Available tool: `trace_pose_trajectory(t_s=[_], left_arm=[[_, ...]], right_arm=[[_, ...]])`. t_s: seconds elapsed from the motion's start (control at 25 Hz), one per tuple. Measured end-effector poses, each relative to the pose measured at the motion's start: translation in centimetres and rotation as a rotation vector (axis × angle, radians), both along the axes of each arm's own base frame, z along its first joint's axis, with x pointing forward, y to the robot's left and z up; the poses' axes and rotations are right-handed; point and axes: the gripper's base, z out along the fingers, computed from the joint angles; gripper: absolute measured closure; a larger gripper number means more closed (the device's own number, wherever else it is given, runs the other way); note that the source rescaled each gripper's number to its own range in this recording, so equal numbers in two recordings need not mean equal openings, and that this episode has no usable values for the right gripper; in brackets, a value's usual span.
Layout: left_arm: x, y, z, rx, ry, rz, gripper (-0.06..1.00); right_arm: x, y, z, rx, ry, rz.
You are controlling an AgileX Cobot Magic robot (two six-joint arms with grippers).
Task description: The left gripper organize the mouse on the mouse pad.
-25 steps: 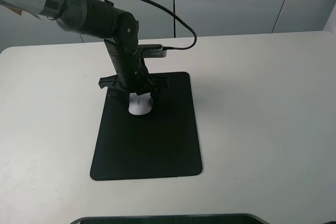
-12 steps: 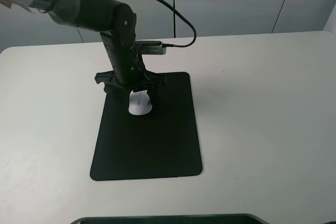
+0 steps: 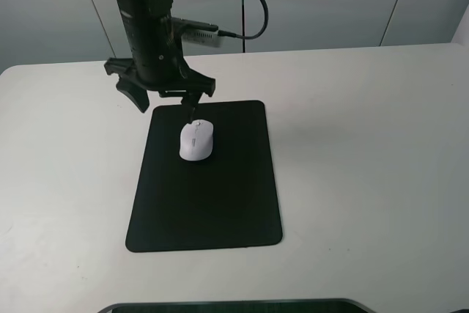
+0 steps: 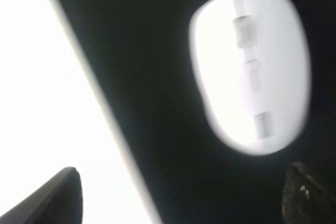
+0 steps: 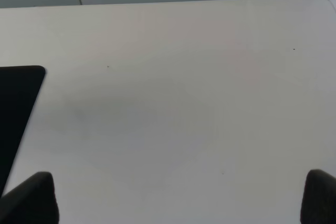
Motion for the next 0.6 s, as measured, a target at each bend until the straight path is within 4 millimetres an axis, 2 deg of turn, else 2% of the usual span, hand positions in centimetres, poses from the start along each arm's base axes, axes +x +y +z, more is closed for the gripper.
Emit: trace_pose_trajectory(t_s=[0.24,0.44,0.6], left_arm=[[-0.4,1.4,4.8,0.046,-0.113,-0.063,-0.01],[-1.8,2.5,9.1,-0.029,-0.186,-0.093,-0.03],[-3.2,4.3,11.7,-0.065,-0.238,-0.075,-0.04]], right_arm=[[0.0,0.0,0.0,0.000,0.000,0.000],[0.0,0.0,0.0,0.000,0.000,0.000],[0.0,0.0,0.0,0.000,0.000,0.000]])
